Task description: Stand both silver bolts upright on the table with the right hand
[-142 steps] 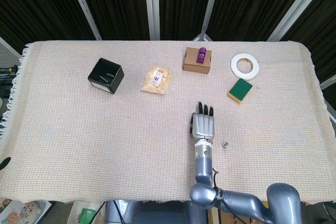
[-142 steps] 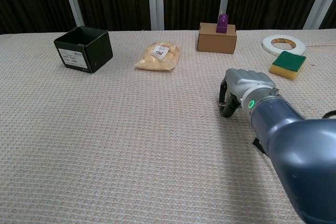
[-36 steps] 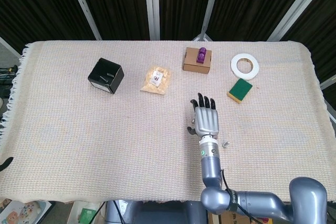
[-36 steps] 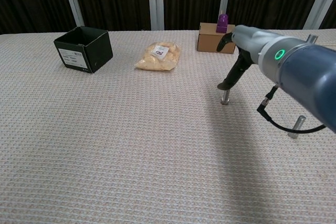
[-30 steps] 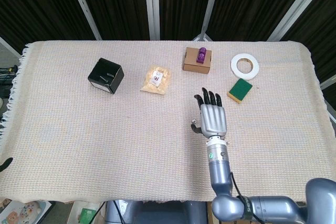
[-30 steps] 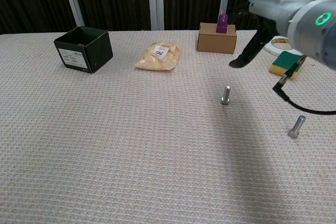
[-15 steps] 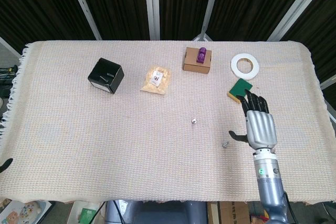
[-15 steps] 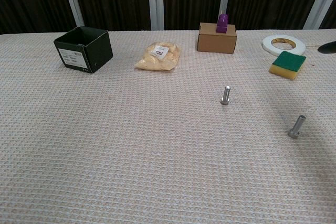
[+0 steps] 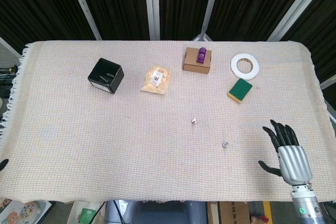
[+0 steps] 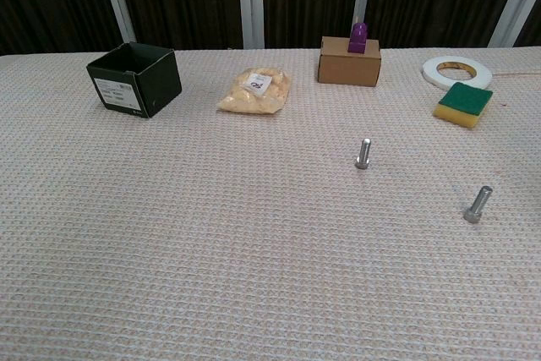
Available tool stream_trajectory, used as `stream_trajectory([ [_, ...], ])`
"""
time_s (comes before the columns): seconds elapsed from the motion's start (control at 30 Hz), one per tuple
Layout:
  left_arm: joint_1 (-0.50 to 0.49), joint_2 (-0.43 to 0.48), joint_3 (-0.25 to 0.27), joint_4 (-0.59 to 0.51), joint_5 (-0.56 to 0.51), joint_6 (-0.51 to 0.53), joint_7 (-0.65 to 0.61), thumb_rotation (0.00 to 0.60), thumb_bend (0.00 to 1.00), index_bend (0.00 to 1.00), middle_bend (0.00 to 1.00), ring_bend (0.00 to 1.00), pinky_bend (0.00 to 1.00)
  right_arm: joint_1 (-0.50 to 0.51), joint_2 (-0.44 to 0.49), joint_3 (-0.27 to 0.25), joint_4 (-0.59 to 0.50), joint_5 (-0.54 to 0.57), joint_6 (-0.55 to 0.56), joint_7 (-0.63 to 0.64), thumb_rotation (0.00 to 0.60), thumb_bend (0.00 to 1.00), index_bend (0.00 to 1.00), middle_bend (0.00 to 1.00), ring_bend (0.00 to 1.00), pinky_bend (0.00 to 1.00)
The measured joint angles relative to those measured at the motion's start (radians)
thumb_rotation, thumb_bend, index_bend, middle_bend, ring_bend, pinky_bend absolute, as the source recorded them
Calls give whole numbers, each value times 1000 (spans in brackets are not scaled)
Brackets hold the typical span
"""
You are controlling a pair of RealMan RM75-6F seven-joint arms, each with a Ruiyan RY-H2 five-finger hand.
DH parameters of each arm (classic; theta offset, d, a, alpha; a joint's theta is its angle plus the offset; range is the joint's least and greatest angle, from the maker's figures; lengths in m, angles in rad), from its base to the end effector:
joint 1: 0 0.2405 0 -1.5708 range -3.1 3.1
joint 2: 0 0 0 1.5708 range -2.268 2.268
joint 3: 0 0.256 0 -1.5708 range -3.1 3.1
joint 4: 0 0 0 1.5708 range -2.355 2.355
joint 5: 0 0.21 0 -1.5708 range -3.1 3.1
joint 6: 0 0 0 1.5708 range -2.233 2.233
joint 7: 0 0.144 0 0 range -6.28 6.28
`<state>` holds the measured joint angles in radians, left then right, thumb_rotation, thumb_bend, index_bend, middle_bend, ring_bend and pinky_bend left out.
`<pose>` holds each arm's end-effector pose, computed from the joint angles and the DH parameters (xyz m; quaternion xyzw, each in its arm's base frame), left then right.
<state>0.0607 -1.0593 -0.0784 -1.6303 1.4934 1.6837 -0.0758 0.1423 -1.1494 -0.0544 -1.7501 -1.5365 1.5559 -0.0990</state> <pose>-0.3210 0.1382 0.2066 -0.5151 -0.3654 -0.4214 0.6508 -0.2706 -0.1724 0.1336 0.6108 -0.3934 0.4187 0.5448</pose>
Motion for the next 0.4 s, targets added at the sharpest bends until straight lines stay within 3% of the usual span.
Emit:
stream_trajectory([
  [0.2,-1,5,3,-4,-5,-11,5,600,122,95,50,0,137,-24,17,-8,38,4,-2,-30,600,148,153,4,0,0],
  [0.4,-3,10,8,-14,-12,-30,22,600,123,95,51,0,137,-37,26,26,37,42,5,-59,600,148,143,4,0,0],
])
